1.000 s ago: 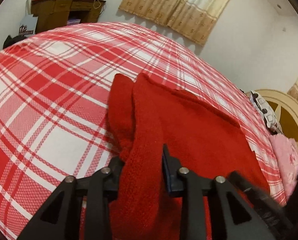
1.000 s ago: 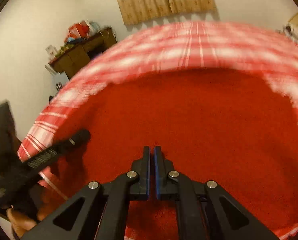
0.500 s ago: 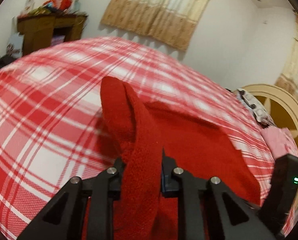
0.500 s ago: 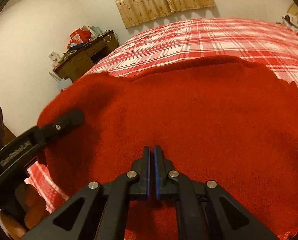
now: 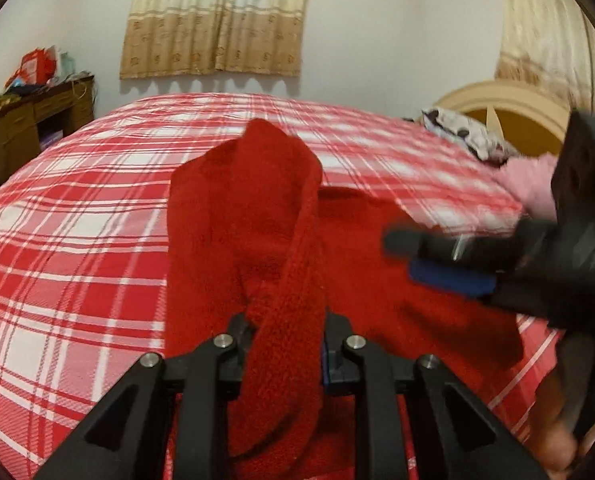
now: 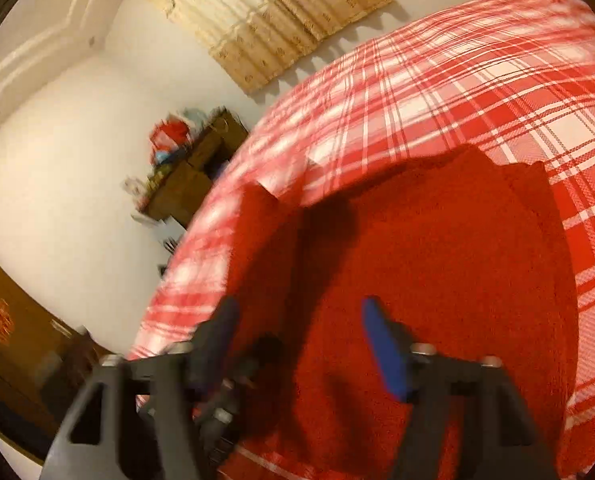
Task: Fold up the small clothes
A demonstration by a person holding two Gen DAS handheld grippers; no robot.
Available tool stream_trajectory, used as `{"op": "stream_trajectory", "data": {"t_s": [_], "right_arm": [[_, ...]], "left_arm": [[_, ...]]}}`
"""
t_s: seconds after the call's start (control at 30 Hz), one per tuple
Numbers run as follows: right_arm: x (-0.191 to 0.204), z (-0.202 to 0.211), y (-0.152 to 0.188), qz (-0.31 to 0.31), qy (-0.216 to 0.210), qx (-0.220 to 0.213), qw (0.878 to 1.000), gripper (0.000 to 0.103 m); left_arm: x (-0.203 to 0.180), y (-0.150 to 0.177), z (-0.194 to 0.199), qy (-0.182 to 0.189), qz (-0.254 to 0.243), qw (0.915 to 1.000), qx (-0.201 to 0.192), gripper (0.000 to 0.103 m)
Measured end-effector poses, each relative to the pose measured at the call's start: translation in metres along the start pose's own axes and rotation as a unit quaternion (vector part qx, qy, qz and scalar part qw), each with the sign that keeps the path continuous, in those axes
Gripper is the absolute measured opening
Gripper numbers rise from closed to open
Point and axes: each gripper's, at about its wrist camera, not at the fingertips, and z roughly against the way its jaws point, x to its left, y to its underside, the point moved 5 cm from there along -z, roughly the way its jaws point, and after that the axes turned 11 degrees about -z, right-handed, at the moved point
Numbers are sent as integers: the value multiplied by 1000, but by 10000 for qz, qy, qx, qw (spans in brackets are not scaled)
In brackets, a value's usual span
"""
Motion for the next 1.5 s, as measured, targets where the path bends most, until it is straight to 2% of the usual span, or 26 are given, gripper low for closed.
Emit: {"op": "stream_trajectory", "data": {"t_s": [0.1, 0.27, 0.4, 0.53, 0.67, 0.77, 0.83, 0.87, 0.9, 1.0, 1.07, 1.23, 1.3, 1.5], "right_arm": [[4, -12, -7, -277, -281, 160, 9991, 69], [29, -50, -5, -86, -192, 614, 9979, 69], [60, -71, -1, 473, 74, 872, 9950, 69], [79, -97, 1, 1095, 456, 1237, 9852, 70], [74, -109, 6, 1431, 760, 1479, 9756, 70], [60, -111, 4, 1433, 924, 1534, 9733, 69], [46, -112, -1, 1335, 1120, 1494, 9733, 69], [38, -110, -4, 1267, 1211, 1440, 9739, 64], [30, -105, -6, 1114, 1121, 1418, 9772, 51], [17, -98, -7, 496, 492, 1578, 9850, 30], [13, -97, -4, 359, 346, 1537, 9869, 25], [33, -97, 2, 757, 614, 1281, 9870, 20], [47, -91, 2, 962, 588, 1182, 9866, 19], [59, -66, -15, 895, 279, 967, 9909, 19]], "left_arm": [[1, 3, 0, -15, -28, 10000, 29, 22], [2, 1, 0, -21, -19, 10000, 28, 22], [-2, 1, -2, -29, -80, 10000, 46, 22], [-2, 1, 0, 50, -57, 10000, 2, 23], [-7, 2, 2, 119, -175, 9998, -12, 27], [-18, 2, 1, 109, -435, 9990, 63, 32], [-22, 2, 1, 98, -551, 9984, 85, 39], [-23, 2, 2, 119, -577, 9982, 69, 42], [-23, 2, 4, 139, -570, 9983, 44, 44], [-18, 3, 6, 336, -399, 9986, 40, 41], [-17, 3, 8, 348, -369, 9987, 38, 39], [-15, 1, 15, 202, -360, 9991, 5, 26], [-15, -1, 23, 275, -197, 9994, -46, 24], [-26, -11, 47, 535, -67, 9981, -307, 23]]}}
